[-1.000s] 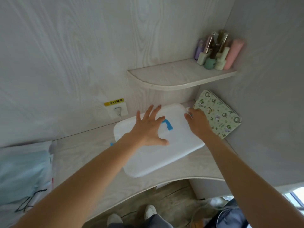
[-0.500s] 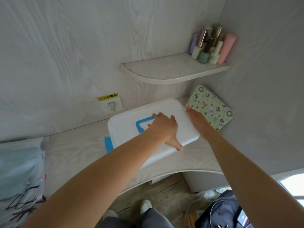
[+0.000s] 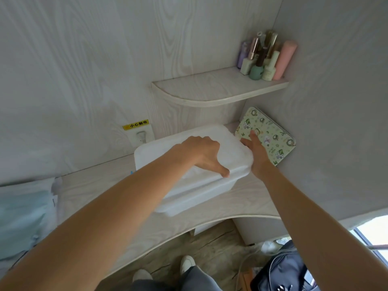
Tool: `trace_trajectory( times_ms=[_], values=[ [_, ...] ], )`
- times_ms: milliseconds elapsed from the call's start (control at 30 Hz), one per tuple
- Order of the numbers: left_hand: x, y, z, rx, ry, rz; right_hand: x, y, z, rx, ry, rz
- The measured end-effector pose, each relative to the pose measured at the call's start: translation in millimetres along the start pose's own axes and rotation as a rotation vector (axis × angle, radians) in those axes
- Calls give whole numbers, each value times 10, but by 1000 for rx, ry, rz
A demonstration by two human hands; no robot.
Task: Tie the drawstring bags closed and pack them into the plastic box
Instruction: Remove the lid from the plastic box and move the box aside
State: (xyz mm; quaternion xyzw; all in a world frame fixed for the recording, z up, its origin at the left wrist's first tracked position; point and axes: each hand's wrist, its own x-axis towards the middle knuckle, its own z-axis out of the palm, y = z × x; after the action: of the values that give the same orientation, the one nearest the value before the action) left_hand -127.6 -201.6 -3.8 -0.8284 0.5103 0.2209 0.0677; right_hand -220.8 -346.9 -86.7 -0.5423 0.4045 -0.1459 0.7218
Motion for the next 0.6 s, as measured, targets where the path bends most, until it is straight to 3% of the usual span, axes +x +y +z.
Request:
trace_trajectory(
  times_ms=[67,200,300,433,600],
  values=[
    [-23,-28,-68,-28,-17,-3,-4,20,-27,14,26,34],
    [-69,-185,-260,-221,32,-20,22,-6,13,-542,42,-94],
    [-92,-286,-356,-319,19,-5,20,-136,137,-825,40,-173],
    [-89,-356,-476,-438,22,16,63,-221,325,-965,52,-244],
    [-72,-414,-713,-513,157,39,131,-208,490,-1146,35,-308]
  ],
)
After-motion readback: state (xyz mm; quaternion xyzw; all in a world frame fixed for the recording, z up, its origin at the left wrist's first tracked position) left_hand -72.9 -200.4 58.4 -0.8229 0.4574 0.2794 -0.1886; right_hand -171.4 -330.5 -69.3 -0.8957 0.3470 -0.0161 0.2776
